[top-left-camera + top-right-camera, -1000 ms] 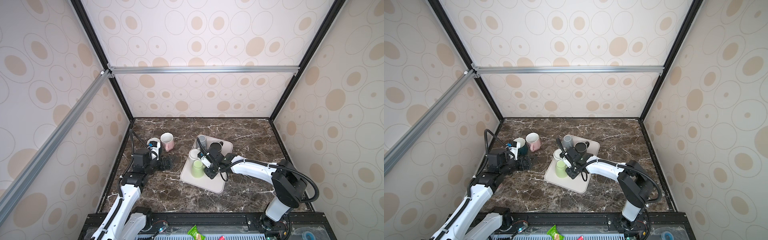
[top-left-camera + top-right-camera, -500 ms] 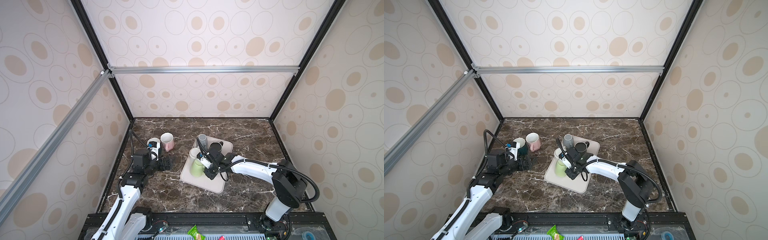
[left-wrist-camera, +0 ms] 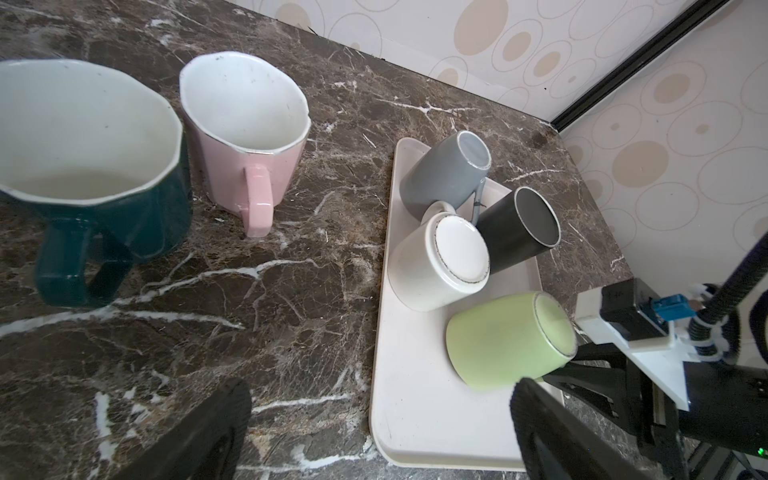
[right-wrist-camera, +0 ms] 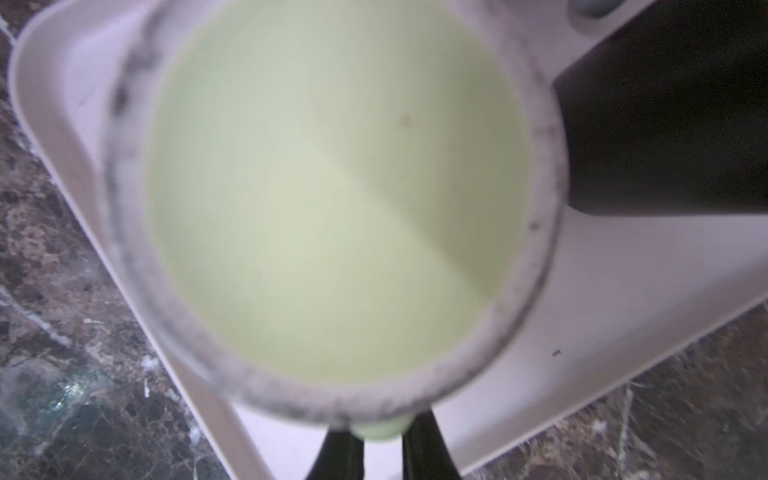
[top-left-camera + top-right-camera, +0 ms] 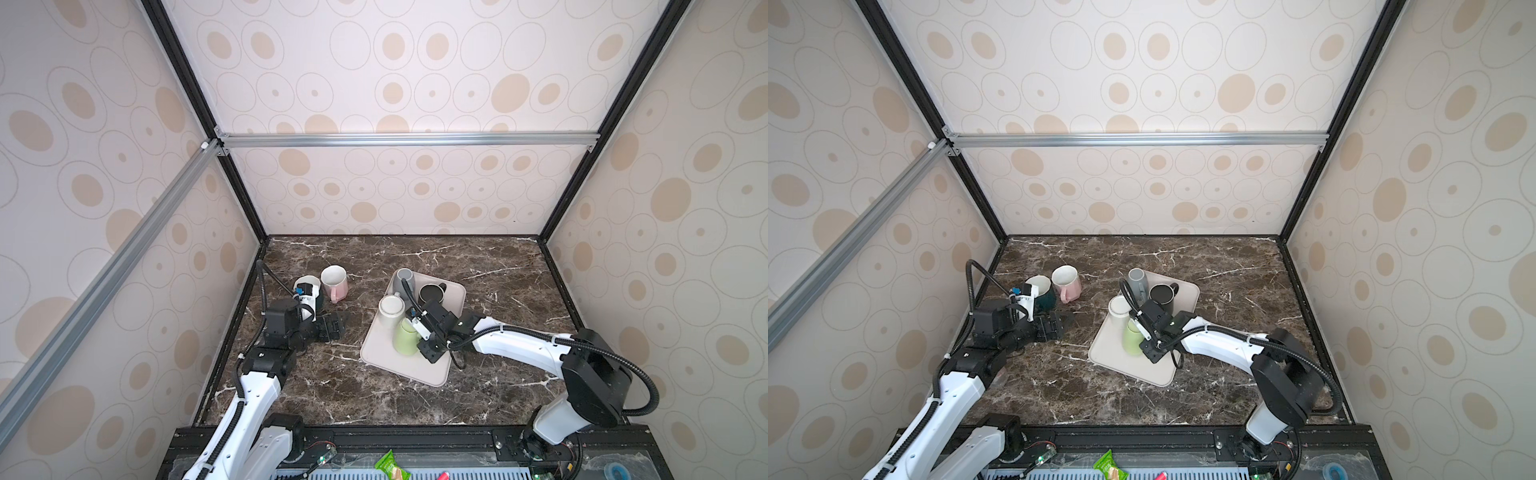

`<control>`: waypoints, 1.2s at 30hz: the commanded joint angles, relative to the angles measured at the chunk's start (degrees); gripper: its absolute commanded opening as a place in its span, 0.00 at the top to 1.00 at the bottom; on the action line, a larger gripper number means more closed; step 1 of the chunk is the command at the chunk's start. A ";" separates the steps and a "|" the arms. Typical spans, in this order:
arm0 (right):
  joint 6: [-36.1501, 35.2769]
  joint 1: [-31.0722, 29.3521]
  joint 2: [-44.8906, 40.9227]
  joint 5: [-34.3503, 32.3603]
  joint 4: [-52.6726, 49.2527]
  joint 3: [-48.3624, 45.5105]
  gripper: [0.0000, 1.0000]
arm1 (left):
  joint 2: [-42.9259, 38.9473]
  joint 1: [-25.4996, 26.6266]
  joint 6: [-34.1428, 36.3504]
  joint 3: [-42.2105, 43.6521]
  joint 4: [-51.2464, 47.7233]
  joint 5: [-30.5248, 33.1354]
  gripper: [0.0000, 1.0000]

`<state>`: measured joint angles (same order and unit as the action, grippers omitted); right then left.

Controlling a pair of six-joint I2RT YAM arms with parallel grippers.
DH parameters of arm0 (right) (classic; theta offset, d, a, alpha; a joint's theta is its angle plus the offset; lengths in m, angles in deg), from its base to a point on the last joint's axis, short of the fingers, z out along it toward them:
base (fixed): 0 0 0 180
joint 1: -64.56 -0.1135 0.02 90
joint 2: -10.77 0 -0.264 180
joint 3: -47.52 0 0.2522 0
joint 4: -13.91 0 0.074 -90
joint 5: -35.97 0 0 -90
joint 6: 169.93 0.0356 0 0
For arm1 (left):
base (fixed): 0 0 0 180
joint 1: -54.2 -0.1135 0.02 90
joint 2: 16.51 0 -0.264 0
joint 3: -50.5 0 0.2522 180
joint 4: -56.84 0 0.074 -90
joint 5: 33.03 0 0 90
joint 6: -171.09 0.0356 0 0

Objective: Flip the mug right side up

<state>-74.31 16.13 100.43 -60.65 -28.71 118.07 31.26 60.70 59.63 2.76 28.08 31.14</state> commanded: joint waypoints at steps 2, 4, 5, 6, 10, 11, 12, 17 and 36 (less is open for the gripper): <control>5.59 -0.13 -2.92 -6.07 -0.90 -1.24 0.94 | -1.17 0.27 -0.19 -0.12 0.93 -0.20 0.02; 8.80 -0.08 -2.81 -7.33 -1.91 -1.25 0.93 | -1.32 0.27 -0.18 -0.04 0.94 -0.24 0.02; 10.07 -0.06 -2.61 -7.29 -2.62 -0.92 0.93 | -1.36 0.27 -0.20 0.01 1.02 -0.19 0.02; 11.26 -0.02 -2.48 -6.73 -3.00 -0.61 0.92 | -1.45 0.27 -0.17 0.01 1.00 -0.26 0.02; 14.13 -0.09 -1.86 -4.08 -2.22 -0.50 0.68 | -1.89 0.27 -0.17 -0.02 1.03 -0.30 0.02; 14.38 -0.17 -1.83 -3.79 -2.03 -0.46 0.61 | -2.05 0.28 -0.17 -0.02 0.94 -0.28 0.02; 14.68 -0.10 -1.78 -3.65 -2.06 -0.20 0.56 | -2.22 0.27 -0.17 0.00 0.94 -0.20 0.02; 14.28 -0.09 -1.76 -2.82 -3.78 1.97 0.49 | -2.60 0.36 -0.17 0.14 0.74 0.16 0.02; 4.51 -0.12 2.22 -3.19 -14.46 8.55 0.62 | -2.86 0.31 -0.26 0.08 0.79 0.33 0.02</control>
<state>-68.19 16.13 101.66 -63.71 -40.74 125.13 28.94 60.70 59.46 3.09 28.08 31.38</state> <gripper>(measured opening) 0.384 0.982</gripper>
